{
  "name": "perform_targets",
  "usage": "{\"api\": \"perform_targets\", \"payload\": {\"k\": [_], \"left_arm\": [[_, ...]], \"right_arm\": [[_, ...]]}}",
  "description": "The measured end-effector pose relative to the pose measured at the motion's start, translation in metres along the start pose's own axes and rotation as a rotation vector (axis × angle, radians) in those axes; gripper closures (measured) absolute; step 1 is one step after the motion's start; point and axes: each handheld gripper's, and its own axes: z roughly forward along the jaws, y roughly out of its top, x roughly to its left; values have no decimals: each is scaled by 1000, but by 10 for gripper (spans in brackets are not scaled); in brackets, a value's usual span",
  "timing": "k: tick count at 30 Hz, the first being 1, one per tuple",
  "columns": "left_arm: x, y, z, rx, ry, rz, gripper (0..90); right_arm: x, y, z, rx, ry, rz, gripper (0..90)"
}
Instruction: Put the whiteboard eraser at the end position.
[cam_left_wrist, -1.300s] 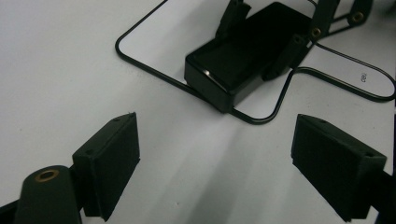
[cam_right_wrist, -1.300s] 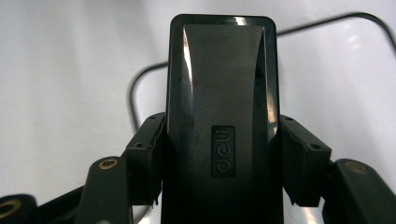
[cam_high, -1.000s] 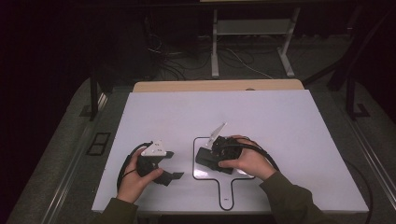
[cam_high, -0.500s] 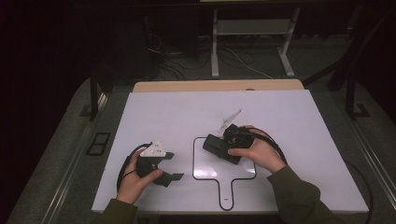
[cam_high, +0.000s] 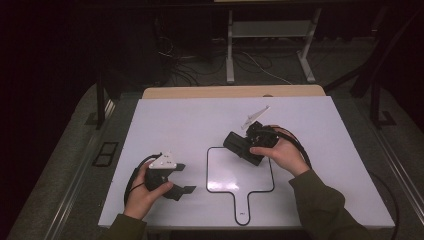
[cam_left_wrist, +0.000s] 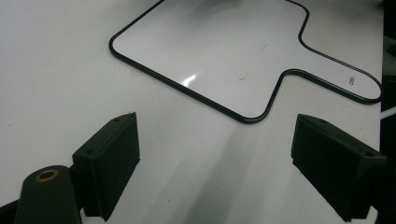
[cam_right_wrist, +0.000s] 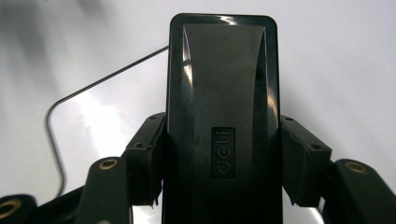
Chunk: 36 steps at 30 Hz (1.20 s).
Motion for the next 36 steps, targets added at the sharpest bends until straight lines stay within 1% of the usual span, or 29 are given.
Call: {"api": "perform_targets", "payload": {"k": [1, 4, 8, 10, 11, 13, 15, 17, 22, 24, 28, 31, 32, 33, 34, 35, 36], "left_arm": [[0, 0, 0, -2, -1, -1, 146], [-1, 1, 0, 1, -2, 4, 146], [0, 0, 1, -2, -4, 0, 146], [0, 0, 0, -2, -4, 1, 146], [-1, 0, 1, -8, -5, -7, 146], [0, 0, 0, -2, -6, 1, 146], [0, 1, 0, -5, -5, 3, 146], [1, 1, -1, -8, -5, 6, 147], [1, 1, -1, -12, -5, 3, 147], [0, 2, -1, -17, -5, 4, 147], [0, 2, -3, -22, -7, 4, 146], [1, 2, -3, -22, -9, 1, 146], [1, 1, -3, -20, -9, 0, 146], [1, 1, -3, -19, -8, -2, 146], [1, 1, -2, -19, -8, -2, 146], [1, 1, -2, -18, -8, -2, 146], [0, 1, -2, -21, -8, -2, 146]], "right_arm": [[-4, 1, 0, -3, -1, 15, 384], [-17, 5, 0, -4, -24, 52, 384], [-36, 12, 2, -15, -51, 100, 384], [-44, 16, 5, -8, -63, 109, 384], [-48, 19, 6, -8, -67, 114, 384], [-55, 24, 9, -9, -70, 121, 383], [-62, 29, 13, -14, -81, 128, 383], [-69, 33, 18, -13, -80, 138, 384], [-82, 41, 30, 0, -92, 161, 391], [-87, 44, 36, 5, -87, 177, 396], [-94, 49, 48, 48, -89, 190, 398], [-97, 48, 56, 66, -100, 194, 409], [-97, 48, 57, 60, -122, 191, 744], [-98, 47, 51, -17, -166, 209, 786], [-101, 48, 47, -54, -119, 237, 771], [-101, 49, 47, -49, -117, 232, 742], [-100, 50, 48, -28, -137, 212, 709]]}}
